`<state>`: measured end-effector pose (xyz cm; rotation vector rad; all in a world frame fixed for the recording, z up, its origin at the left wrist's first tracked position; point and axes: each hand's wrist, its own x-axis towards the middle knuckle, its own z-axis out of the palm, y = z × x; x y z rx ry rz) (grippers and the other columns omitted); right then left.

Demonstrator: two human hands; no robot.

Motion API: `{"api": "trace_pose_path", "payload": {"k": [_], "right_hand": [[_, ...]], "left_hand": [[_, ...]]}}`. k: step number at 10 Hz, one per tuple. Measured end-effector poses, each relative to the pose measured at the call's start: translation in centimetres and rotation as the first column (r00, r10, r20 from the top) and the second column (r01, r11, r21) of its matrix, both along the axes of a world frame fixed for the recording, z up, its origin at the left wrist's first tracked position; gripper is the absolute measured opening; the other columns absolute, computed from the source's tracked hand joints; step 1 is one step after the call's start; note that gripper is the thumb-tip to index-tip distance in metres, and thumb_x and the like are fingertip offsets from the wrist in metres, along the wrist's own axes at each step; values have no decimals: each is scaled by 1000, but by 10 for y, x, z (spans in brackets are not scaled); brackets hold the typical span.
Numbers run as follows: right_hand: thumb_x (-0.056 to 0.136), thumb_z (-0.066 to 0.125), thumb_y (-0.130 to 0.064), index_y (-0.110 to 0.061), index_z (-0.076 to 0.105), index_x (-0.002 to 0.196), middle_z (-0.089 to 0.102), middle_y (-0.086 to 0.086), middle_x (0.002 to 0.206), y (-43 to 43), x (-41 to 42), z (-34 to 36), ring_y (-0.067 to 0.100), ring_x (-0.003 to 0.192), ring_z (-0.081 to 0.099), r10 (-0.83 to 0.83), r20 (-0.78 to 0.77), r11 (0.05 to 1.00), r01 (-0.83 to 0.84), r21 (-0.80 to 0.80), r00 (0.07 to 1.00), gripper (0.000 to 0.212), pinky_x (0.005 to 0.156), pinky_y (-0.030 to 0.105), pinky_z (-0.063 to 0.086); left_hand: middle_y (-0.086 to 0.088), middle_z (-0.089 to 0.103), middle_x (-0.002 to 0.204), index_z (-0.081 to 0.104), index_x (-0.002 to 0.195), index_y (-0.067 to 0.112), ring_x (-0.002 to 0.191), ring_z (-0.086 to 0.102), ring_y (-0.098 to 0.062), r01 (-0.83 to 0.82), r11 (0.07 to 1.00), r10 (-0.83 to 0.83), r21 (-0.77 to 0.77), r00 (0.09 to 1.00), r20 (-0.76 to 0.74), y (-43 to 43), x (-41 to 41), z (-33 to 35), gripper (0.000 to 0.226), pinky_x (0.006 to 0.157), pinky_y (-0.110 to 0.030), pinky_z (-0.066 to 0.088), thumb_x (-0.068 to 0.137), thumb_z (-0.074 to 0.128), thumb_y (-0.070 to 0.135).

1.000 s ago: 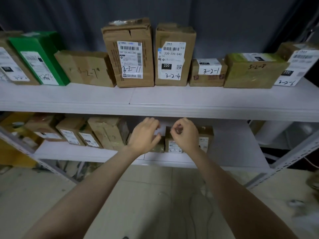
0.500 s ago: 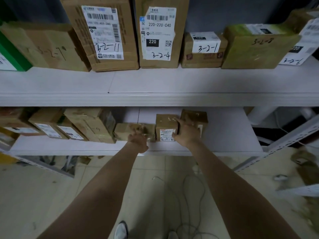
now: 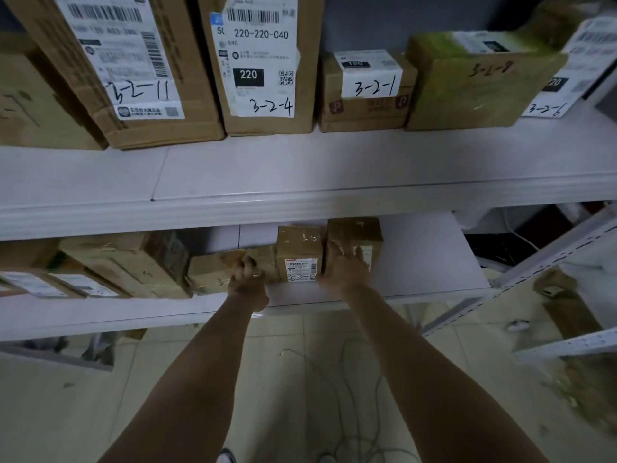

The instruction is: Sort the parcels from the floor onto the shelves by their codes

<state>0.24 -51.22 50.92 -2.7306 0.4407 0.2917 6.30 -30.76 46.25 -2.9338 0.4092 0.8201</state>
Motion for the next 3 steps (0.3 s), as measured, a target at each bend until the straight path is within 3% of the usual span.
{"api": "trace_pose_path", "payload": {"k": [1, 2, 3], "right_hand": [[80, 69, -49, -28, 23, 153, 4, -4, 165, -3, -5, 4, 38, 149, 16, -26, 45, 999, 24, 37, 999, 89, 116, 50, 30], [81, 72, -40, -26, 41, 145, 18, -2, 163, 3, -19, 34, 27, 146, 27, -58, 193, 992, 35, 119, 979, 72, 106, 40, 42], [83, 74, -23, -13, 68, 114, 60, 8, 132, 6, -43, 72, 26, 118, 58, -139, 457, 966, 20, 257, 879, 34, 91, 35, 51]], "left_hand": [[-14, -14, 161, 26, 152, 25, 149, -9, -37, 5, 1000, -5, -18, 1000, 16, 1, -6, 3, 66, 120, -48, 17, 91, 51, 28], [-15, -11, 162, 30, 151, 27, 149, -6, -39, 37, 999, -37, -18, 999, 30, 1, -10, 18, 60, 119, -46, 13, 94, 48, 33], [-15, 5, 162, 33, 149, 29, 148, 1, -39, 117, 990, -111, -83, 992, 67, -11, -6, 32, 55, 120, -47, 14, 96, 42, 36]]}}
